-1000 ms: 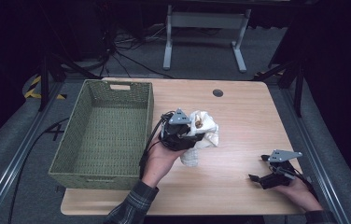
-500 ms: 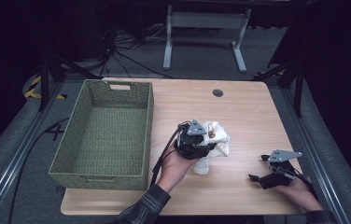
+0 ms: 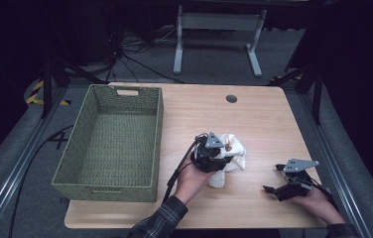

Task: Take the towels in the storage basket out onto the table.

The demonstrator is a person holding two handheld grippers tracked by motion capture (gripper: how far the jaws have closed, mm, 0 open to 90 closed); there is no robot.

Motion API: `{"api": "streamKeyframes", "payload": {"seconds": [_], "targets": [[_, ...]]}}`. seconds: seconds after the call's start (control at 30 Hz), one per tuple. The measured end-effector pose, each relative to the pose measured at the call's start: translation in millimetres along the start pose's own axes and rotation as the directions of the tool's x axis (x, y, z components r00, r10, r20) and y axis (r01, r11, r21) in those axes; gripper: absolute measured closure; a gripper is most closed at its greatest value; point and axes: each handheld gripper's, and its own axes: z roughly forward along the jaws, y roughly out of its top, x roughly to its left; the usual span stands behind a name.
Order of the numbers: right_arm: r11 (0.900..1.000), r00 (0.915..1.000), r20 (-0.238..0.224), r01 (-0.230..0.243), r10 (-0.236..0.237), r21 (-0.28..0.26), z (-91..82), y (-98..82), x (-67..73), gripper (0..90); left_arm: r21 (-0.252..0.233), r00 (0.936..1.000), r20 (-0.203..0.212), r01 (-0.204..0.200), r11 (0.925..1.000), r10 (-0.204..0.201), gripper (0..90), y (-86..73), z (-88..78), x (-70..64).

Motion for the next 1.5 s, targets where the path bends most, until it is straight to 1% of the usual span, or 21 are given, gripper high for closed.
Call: {"api": "streamKeyframes", "payload": {"seconds": [0.07,0.2,0.27,0.33,0.4,0.47,0.5,0.6,0.63,0.8,0.83,0.9,0.97,1.0,1.03,1.13,1.17,1.2,1.27,1.37,1.5], "targets": [[1.0,1.0,0.004,0.006,-0.006,-0.002,3.6,3.5,0.3,0.0,-0.001,0.9999,0.011,-0.013,0.9999,0.013,66.6,-1.3,4.0,-1.2],[1.0,1.0,0.004,-0.003,0.003,-0.001,3.2,3.3,2.3,0.0,0.006,0.9995,0.03,-0.012,0.9999,0.012,66.6,-4.8,12.3,-4.3],[1.0,1.0,0.003,0.004,-0.003,-0.003,3.8,3.6,1.5,0.0,0.024,0.9996,0.02,-0.021,0.9995,0.02,66.4,-9.2,16.4,-6.2],[1.0,1.0,0.004,0.008,-0.008,-0.006,4.2,3.9,0.9,0.0,0.027,0.9995,0.029,-0.012,0.9996,0.011,65.9,-15.0,22.7,-5.3],[1.0,1.0,0.004,0.007,-0.007,-0.006,4.2,3.8,1.0,0.0,0.041,0.9998,0.019,-0.012,0.9991,0.011,64.3,-20.0,28.5,-3.8],[1.0,1.0,0.006,0.004,-0.004,-0.006,4.0,3.7,1.2,0.0,0.054,0.9998,0.02,-0.001,0.9986,0.0,57.6,-23.6,32.4,-0.9],[1.0,1.0,0.008,0.002,-0.002,-0.009,4.2,3.5,1.4,0.0,0.05,0.9998,0.015,0.013,0.9987,-0.013,52.3,-24.8,33.6,-1.0],[1.0,1.0,0.009,-0.004,0.004,-0.004,3.7,3.5,2.0,0.0,0.088,0.9999,0.009,0.012,0.996,-0.013,36.3,-26.6,32.4,-0.6],[1.0,0.9999,0.012,-0.006,0.006,-0.004,3.7,3.5,2.4,0.0,0.086,0.9998,0.004,0.018,0.9961,-0.019,31.5,-27.3,30.5,-2.1],[1.0,0.9999,0.013,-0.005,0.005,0.007,3.7,5.5,4.3,1.6,0.072,0.9998,-0.015,0.015,0.9973,-0.014,23.5,-26.4,10.1,-5.8],[1.0,1.0,-0.001,-0.007,0.007,0.017,2.8,7.3,5.5,3.8,0.073,0.9997,-0.019,0.015,0.9972,-0.014,23.1,-26.2,6.3,-6.2],[1.0,1.0,-0.002,0.004,-0.004,0.003,1.4,10.6,6.9,6.6,0.065,0.9988,-0.047,0.015,0.9978,-0.012,22.7,-28.8,-6.0,-10.6],[1.0,0.9999,-0.009,0.011,-0.011,-0.005,0.4,12.6,7.9,9.2,0.072,0.9986,-0.053,0.007,0.9974,-0.003,23.6,-31.0,-8.9,-12.4],[1.0,0.9997,-0.02,0.013,-0.013,-0.011,-1.1,14.4,8.7,11.9,0.086,0.9982,-0.059,-0.004,0.9963,0.01,23.6,-34.3,-12.3,-14.6],[1.0,0.9993,-0.034,0.014,-0.014,-0.022,-2.6,16.6,10.0,15.2,0.082,0.9976,-0.068,-0.005,0.9966,0.01,24.3,-38.9,-14.8,-17.1],[0.999,0.998,-0.059,0.022,-0.024,-0.045,-4.1,20.6,15.7,18.4,0.094,0.9973,-0.071,-0.009,0.9955,0.016,26.7,-47.2,-18.1,-19.6],[0.999,0.9973,-0.064,0.033,-0.036,-0.04,-4.1,21.6,18.6,21.5,0.104,0.9967,-0.077,-0.016,0.9945,0.024,26.7,-49.3,-19.1,-20.9],[0.998,0.9938,-0.098,0.048,-0.052,-0.044,-3.8,23.3,23.6,26.6,0.105,0.9963,-0.081,-0.022,0.9943,0.03,28.1,-52.4,-20.1,-24.3],[0.998,0.9928,-0.105,0.055,-0.059,-0.042,-3.2,24.5,25.8,28.6,0.108,0.9958,-0.084,-0.027,0.9938,0.036,28.6,-53.1,-21.7,-26.3],[0.997,0.9883,-0.135,0.065,-0.071,-0.049,-4.6,27.9,32.5,36.8,0.107,0.9944,-0.087,-0.05,0.993,0.059,32.2,-55.3,-26.8,-32.5],[0.996,0.9835,-0.172,0.043,-0.055,-0.075,-6.1,32.7,37.8,44.6,0.113,0.9951,-0.079,-0.05,0.9923,0.06,36.4,-60.7,-30.4,-35.7]]}}
